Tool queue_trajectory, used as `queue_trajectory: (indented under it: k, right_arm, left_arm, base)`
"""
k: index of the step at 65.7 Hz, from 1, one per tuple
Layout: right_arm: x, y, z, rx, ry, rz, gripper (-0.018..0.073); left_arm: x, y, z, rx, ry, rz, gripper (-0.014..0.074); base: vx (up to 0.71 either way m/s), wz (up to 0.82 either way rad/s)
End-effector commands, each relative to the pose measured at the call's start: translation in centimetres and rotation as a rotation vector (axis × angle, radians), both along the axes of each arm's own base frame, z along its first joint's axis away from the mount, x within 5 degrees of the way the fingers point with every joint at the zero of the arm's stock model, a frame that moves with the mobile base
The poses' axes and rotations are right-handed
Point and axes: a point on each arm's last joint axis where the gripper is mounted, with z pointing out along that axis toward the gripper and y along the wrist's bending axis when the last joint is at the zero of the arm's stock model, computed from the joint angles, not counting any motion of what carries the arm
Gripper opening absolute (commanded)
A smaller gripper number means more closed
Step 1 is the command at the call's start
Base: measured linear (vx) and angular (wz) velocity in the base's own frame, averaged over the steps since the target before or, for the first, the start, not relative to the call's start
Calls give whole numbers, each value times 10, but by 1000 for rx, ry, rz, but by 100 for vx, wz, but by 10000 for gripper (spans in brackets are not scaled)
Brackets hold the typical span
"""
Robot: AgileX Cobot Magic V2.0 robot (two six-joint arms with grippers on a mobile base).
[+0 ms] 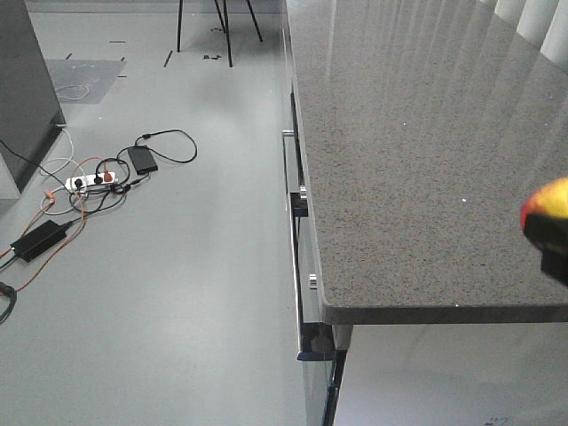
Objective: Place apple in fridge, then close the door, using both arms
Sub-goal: 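Lift the apple off the counter with the right gripper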
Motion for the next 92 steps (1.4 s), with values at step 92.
queue_trajectory:
  k: [92]
  right_arm:
    - [-32,-3,15,-71,-209,-37,188]
  left_arm:
    - [0,-1,1,-11,-69,-10,-6]
  base:
    - [0,0]
